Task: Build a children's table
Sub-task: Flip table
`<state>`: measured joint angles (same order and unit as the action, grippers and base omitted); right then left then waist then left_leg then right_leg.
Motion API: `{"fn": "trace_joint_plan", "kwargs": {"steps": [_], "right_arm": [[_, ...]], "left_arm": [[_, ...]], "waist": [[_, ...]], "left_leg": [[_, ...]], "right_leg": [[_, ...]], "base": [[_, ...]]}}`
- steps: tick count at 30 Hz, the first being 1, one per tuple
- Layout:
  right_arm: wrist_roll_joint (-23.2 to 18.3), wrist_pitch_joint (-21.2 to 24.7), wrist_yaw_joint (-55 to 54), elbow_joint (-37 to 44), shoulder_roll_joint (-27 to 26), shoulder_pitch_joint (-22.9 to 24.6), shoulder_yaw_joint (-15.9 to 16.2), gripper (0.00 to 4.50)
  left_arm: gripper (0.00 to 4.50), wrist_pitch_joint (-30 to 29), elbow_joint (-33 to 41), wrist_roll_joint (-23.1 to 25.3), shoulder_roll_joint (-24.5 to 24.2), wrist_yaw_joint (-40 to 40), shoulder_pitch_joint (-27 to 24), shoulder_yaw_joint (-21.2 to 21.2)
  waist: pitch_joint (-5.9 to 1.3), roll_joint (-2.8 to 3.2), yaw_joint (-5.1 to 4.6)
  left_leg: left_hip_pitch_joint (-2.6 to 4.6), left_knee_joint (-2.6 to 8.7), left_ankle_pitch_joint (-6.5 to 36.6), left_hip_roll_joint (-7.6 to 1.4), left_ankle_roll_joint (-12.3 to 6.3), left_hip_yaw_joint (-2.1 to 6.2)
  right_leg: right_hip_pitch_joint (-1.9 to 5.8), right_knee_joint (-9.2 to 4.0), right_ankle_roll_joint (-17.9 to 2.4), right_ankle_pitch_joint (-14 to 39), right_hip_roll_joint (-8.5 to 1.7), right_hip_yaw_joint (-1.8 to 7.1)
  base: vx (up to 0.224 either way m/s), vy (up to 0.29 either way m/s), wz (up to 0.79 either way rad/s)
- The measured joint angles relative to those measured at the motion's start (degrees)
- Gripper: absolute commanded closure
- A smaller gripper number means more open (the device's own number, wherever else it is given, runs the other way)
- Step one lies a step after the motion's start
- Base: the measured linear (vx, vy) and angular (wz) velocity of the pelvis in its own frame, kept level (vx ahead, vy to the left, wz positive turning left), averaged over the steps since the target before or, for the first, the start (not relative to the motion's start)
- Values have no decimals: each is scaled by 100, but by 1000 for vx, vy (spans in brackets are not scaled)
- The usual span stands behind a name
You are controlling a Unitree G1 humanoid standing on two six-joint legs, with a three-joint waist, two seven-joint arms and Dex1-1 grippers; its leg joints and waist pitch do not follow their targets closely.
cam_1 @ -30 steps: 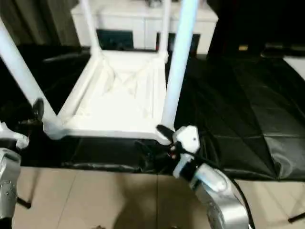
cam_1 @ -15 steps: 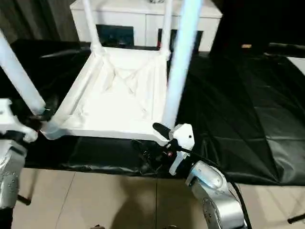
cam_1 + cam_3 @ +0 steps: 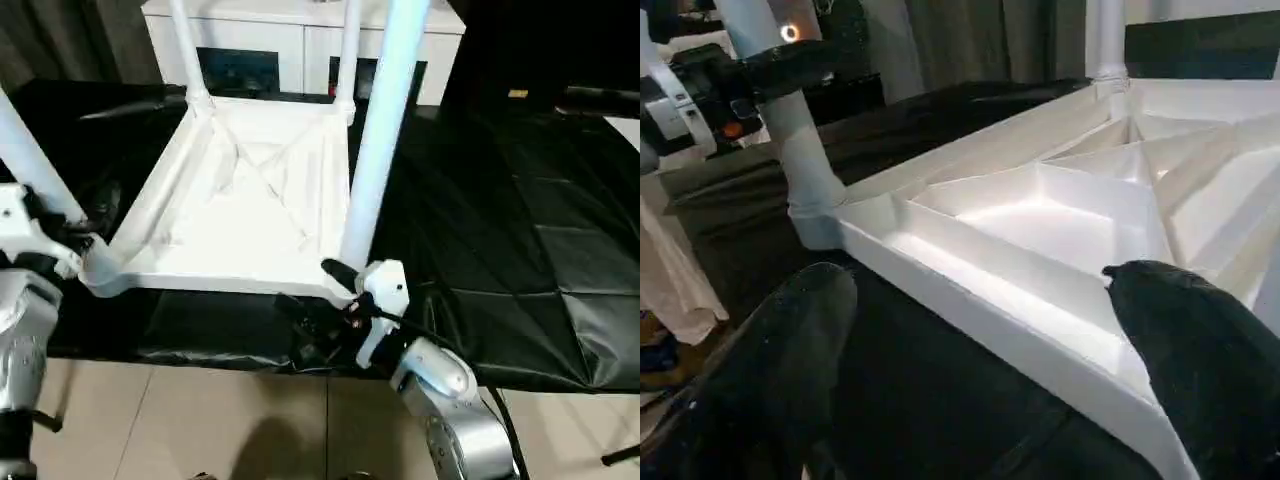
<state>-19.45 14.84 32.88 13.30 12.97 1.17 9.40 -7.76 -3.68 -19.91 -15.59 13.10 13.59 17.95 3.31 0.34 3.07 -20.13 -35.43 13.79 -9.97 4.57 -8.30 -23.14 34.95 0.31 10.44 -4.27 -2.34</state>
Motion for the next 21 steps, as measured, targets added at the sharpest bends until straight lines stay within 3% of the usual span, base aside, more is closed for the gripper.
{"fn": "trace_joint_plan", "kwargs": {"steps": [4, 8, 10, 21], "right_arm": [[1, 0, 0, 0, 0, 5, 1, 0], [-12, 2, 14, 0, -6, 5, 4, 0], [-121, 7, 143, 2, -13, 7, 11, 0], [-408, 30, 667, 185, 133, 80, 171, 0]], "left_arm": [[120, -127, 283, -81, 87, -88, -215, 1], [127, -269, 506, -181, 161, -145, -317, 9], [156, -360, 698, -243, 201, -141, -427, -1], [227, -727, 977, -290, 157, -104, -498, -77]], "waist": [[-1, -1, 13], [-1, -3, 29], [-3, -5, 26], [-4, -7, 48]], "left_leg": [[-2, 0, -1, -1, 1, -1], [-7, 0, -2, -2, 3, -2], [-7, 0, -2, -2, 2, -3], [-16, 0, -3, -3, 2, -3]], "right_leg": [[2, 0, 0, 0, 0, 0], [2, 0, 1, 1, -1, 0], [3, -1, 4, 3, -1, 1], [3, -1, 9, 5, -3, 2]], "base": [[0, 0, 0], [0, 0, 0], [0, 0, 0], [0, 0, 0]]}}
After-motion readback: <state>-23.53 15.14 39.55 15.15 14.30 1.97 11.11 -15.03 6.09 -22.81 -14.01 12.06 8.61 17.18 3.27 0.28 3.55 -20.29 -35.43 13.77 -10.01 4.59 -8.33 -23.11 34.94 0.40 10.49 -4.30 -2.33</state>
